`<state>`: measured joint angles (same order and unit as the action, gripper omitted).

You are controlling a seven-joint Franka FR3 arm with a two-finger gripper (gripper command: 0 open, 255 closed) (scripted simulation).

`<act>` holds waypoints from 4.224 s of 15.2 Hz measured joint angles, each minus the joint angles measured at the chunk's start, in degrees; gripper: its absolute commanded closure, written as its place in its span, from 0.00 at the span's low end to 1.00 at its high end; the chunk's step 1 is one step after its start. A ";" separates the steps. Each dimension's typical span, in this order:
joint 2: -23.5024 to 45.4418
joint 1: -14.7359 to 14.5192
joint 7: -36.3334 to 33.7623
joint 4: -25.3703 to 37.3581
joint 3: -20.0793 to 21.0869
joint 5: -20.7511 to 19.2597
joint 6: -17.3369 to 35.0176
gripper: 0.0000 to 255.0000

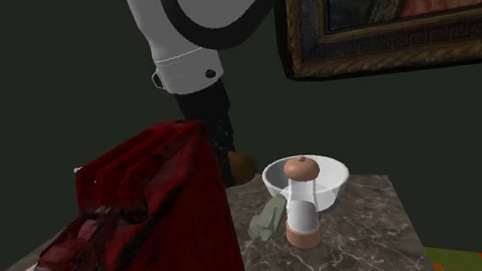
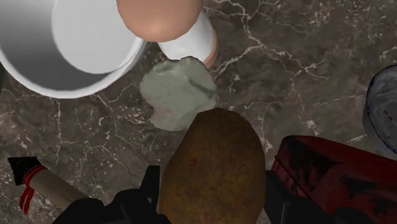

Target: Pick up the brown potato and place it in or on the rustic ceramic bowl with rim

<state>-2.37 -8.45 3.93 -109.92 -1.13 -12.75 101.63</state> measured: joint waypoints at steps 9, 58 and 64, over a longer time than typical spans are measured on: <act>-6.56 -6.08 -11.63 -4.62 5.95 -4.51 -2.11 1.00; -17.78 -6.06 -19.09 -36.15 -0.10 -14.05 34.56 0.00; -11.56 -2.47 -25.02 -38.87 -0.83 -19.64 42.79 0.00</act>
<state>-13.93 -10.92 -21.09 -148.79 -1.96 -32.39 144.42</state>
